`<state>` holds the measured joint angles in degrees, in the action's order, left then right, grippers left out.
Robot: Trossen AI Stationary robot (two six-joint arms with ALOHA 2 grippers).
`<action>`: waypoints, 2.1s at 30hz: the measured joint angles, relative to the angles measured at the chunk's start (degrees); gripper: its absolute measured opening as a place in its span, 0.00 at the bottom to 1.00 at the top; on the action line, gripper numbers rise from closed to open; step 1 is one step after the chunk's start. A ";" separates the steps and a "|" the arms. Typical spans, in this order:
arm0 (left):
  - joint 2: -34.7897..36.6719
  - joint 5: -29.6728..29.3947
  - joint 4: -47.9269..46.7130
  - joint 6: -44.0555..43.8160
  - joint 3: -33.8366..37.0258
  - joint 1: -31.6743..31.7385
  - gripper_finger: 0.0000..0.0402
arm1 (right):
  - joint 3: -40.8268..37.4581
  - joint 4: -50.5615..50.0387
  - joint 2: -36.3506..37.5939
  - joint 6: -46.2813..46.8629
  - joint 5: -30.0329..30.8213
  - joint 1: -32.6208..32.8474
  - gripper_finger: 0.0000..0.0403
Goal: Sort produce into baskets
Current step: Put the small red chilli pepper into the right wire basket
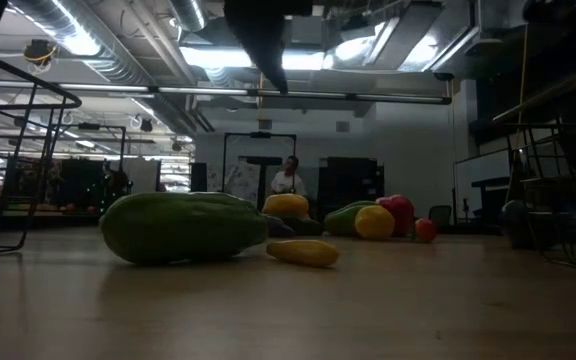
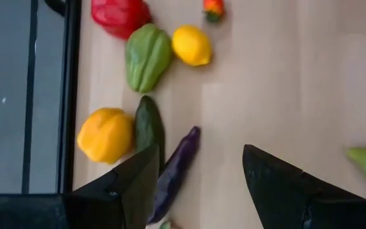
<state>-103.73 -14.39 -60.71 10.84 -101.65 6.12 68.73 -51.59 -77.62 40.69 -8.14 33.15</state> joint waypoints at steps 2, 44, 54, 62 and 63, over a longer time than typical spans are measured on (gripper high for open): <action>-0.41 0.00 -0.15 -1.22 0.02 1.11 0.56 | 0.00 -0.60 0.00 -0.19 0.00 -0.02 0.31; -0.78 0.04 -0.20 -1.91 0.00 4.06 0.56 | 0.00 -10.82 -2.66 2.17 -1.10 -0.15 0.31; -0.78 0.02 -0.17 -3.24 0.00 4.06 0.56 | 0.00 -10.78 -5.43 6.79 -0.40 -0.15 0.31; -0.78 0.02 -0.17 -3.31 0.00 4.06 0.56 | 0.00 -10.34 -5.53 2.01 -3.40 -0.13 0.37; -0.78 0.03 -0.17 -3.31 0.00 4.06 0.56 | 0.00 -10.30 -5.53 1.58 -3.61 -0.13 0.39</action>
<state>-104.51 -14.36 -60.88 7.53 -101.65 10.17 68.73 -61.89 -83.15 42.27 -11.75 33.01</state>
